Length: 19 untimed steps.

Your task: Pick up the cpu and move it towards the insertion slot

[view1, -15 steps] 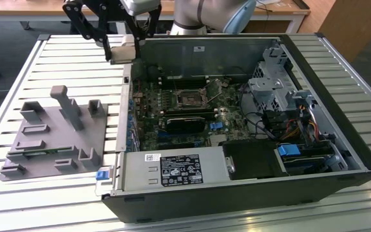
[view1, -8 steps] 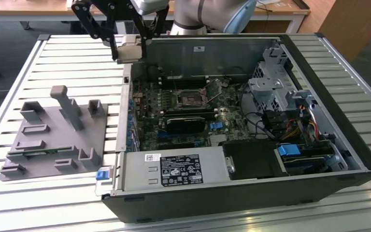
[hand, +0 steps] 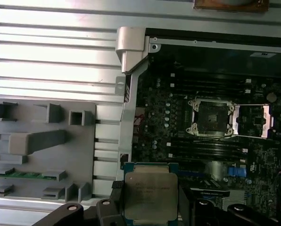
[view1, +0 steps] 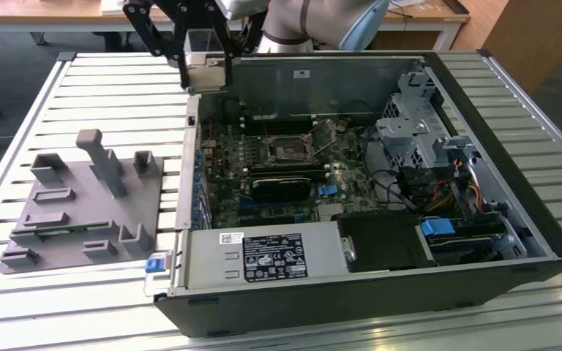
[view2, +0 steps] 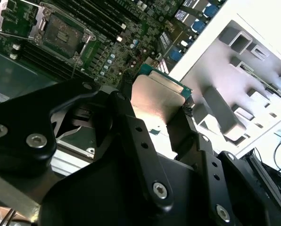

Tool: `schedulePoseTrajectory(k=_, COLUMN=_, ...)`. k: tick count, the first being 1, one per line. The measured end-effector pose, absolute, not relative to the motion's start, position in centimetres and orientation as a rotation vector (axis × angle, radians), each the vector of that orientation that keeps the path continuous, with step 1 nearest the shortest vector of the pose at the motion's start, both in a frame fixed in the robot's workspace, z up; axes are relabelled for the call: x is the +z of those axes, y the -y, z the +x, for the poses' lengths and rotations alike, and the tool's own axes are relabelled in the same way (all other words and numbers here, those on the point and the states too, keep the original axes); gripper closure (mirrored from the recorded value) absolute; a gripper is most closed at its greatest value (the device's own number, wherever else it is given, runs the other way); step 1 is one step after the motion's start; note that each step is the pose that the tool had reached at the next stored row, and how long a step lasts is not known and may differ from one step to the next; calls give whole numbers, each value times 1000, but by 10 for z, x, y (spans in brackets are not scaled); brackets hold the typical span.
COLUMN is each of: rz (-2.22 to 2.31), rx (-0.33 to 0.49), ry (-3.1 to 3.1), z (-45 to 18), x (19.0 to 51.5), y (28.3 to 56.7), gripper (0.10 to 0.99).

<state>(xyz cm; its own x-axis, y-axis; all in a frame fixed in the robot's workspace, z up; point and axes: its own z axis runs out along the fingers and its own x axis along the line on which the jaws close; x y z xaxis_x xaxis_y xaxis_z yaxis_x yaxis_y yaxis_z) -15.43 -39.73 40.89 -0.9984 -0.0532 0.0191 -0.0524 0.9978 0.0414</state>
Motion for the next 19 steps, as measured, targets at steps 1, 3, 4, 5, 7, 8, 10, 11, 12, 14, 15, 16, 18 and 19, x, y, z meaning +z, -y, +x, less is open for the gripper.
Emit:
schedulePoseTrajectory(k=1, rz=82, rx=-64, ry=3120, z=-152, x=409, y=397, gripper=545)
schedulePoseTrajectory(k=3, rz=82, rx=-64, ry=3120, z=-148, x=409, y=395, gripper=545)
schedulePoseTrajectory(k=4, rz=82, rx=-64, ry=3120, z=-146, x=409, y=395, gripper=545)
schedulePoseTrajectory(k=5, rz=82, rx=-64, ry=3120, z=-144, x=409, y=394, gripper=545)
schedulePoseTrajectory(k=7, rz=82, rx=-64, ry=3120, z=-138, x=409, y=392, gripper=545)
schedulePoseTrajectory(k=8, rz=83, rx=-64, ry=3120, z=-135, x=409, y=391, gripper=545)
schedulePoseTrajectory(k=10, rz=83, rx=-64, ry=3120, z=-129, x=409, y=389, gripper=545)
schedulePoseTrajectory(k=11, rz=82, rx=-64, ry=3120, z=-128, x=409, y=388, gripper=545)
schedulePoseTrajectory(k=12, rz=82, rx=-64, ry=3120, z=-126, x=409, y=387, gripper=545)
schedulePoseTrajectory(k=14, rz=82, rx=-64, ry=3120, z=-122, x=408, y=384, gripper=545)
schedulePoseTrajectory(k=15, rz=82, rx=-64, ry=3120, z=-121, x=408, y=381, gripper=545)
schedulePoseTrajectory(k=16, rz=82, rx=-64, ry=3120, z=-119, x=408, y=379, gripper=545)
schedulePoseTrajectory(k=18, rz=82, rx=-64, ry=3120, z=-117, x=408, y=375, gripper=545)
schedulePoseTrajectory(k=19, rz=83, rx=-64, ry=3120, z=-115, x=408, y=373, gripper=545)
